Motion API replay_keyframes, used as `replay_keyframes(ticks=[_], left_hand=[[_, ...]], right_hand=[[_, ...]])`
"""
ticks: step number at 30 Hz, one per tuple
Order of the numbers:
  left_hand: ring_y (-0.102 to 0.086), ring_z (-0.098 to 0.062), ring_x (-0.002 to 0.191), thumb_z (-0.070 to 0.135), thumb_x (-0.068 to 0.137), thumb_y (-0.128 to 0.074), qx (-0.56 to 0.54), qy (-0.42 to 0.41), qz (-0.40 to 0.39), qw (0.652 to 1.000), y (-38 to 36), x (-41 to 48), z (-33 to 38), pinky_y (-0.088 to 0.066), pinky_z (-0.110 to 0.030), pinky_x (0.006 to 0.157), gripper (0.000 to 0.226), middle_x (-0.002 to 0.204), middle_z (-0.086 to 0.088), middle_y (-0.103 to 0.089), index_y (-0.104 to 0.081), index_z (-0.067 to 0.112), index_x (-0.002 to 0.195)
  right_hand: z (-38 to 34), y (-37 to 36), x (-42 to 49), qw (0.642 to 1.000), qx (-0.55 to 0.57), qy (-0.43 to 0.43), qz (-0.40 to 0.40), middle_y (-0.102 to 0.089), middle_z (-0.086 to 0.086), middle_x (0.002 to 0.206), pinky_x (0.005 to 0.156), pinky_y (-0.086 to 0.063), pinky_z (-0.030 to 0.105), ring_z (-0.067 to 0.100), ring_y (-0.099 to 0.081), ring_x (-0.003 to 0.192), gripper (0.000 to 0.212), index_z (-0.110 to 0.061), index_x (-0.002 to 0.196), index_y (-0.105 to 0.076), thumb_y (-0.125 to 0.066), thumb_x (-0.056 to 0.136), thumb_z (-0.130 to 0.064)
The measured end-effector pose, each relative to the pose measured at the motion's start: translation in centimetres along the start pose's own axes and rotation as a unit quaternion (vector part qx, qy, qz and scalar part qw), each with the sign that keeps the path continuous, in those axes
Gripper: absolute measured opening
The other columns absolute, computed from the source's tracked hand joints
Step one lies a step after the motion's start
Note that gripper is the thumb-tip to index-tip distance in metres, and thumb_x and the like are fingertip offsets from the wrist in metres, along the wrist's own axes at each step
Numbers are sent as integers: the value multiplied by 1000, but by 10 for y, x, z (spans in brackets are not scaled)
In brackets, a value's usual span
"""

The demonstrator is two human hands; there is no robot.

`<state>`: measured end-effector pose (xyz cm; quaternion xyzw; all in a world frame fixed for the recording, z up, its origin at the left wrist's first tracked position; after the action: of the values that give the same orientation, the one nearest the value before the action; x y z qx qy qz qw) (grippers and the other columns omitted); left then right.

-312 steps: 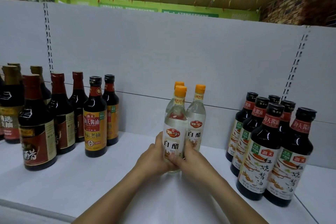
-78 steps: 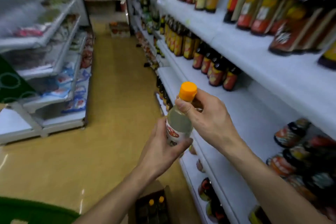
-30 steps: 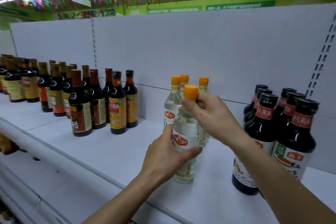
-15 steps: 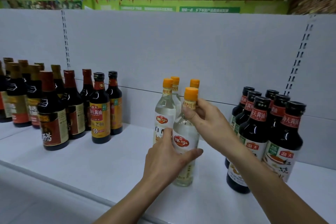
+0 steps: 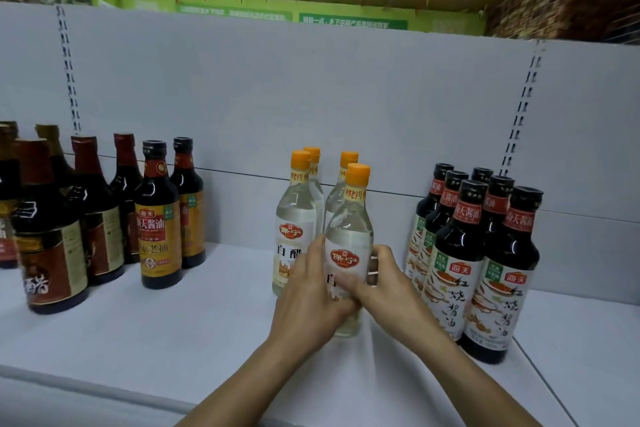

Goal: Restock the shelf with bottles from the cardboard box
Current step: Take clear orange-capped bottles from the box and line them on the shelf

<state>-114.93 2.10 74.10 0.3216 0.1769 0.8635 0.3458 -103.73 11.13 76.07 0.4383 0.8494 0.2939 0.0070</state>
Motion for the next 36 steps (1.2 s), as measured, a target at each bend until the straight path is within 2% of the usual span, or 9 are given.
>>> replay_keyframes(ticks=[3, 7, 10, 14, 18, 22, 24, 28, 36], left_hand=[[-53, -12, 133, 50, 81, -77, -2, -1, 3, 1000, 12, 2, -12, -56, -46, 101, 102, 152, 13, -40, -7, 47, 156], [-59, -16, 122, 29, 90, -73, -18, 17, 58, 998, 38, 8, -30, -56, -34, 94, 86, 142, 6, -42, -16, 38, 154], [-52, -21, 129, 40, 95, -68, -26, 40, 80, 996, 51, 18, -45, -53, -42, 100, 81, 150, -1, -37, -16, 31, 157], [-36, -24, 148, 57, 91, -65, -61, 72, 35, 995, 44, 35, -65, -41, -49, 115, 92, 164, -1, -25, -12, 30, 161], [-58, -17, 130, 82, 70, -64, -112, 84, -12, 990, 30, 47, -78, -52, -47, 106, 89, 142, 11, -53, -32, 42, 143], [-66, -8, 113, 64, 84, -71, -141, 77, -53, 986, 24, 57, -82, -57, -39, 98, 64, 126, 19, -64, -36, 43, 134], [-68, -6, 110, 64, 81, -74, -168, 90, -74, 979, 22, 59, -85, -57, -35, 96, 68, 123, 19, -67, -40, 40, 134], [-71, -12, 114, 74, 69, -79, -224, 94, -92, 966, 15, 63, -94, -56, -47, 101, 86, 124, 15, -72, -43, 40, 139], [-72, -7, 110, 48, 86, -77, -265, 95, -91, 955, 6, 60, -90, -60, -33, 94, 68, 123, 15, -72, -42, 31, 141]], right_hand=[[3, -1, 6, 1000, -16, -4, 5, -67, -14, 114, 88, -56, 35, 4, -66, 101, 45, -30, 123, -44, -70, 90, -46], [6, -9, 16, 1000, -15, -25, -12, -62, -13, 114, 77, -48, 25, 11, -63, 105, 45, -32, 123, -38, -72, 92, -34], [15, -16, 23, 998, -16, -47, -31, -61, -12, 117, 84, -45, 27, 13, -61, 109, 47, -30, 124, -39, -73, 92, -26], [22, -23, 31, 998, -19, -48, -27, -61, -8, 131, 94, -48, 32, 15, -60, 118, 52, -30, 133, -39, -72, 93, -28], [26, -30, 39, 999, -27, -36, -16, -57, -9, 137, 106, -49, 44, 16, -57, 125, 64, -33, 144, -35, -71, 91, -36], [34, -38, 45, 999, -26, -24, -11, -57, -12, 135, 104, -51, 46, 14, -57, 124, 70, -37, 141, -38, -66, 80, -56], [36, -41, 46, 999, -17, -24, -19, -56, -12, 136, 105, -51, 45, 14, -57, 125, 70, -36, 144, -36, -65, 83, -55], [41, -45, 49, 999, 6, -28, -26, -58, -12, 136, 105, -51, 43, 13, -59, 124, 65, -35, 144, -36, -67, 88, -49], [45, -50, 52, 999, 30, -6, -28, -60, -16, 135, 103, -53, 43, 9, -61, 121, 75, -43, 141, -37, -62, 74, -69]])
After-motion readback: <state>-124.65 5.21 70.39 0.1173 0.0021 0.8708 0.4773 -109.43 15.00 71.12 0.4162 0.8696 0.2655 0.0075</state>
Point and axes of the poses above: each hand's wrist, its own x-axis towards the middle knuckle, its own y-axis out of the back of the hand, z = x × y, the point moved 6 cm from there along x, towards the middle knuckle
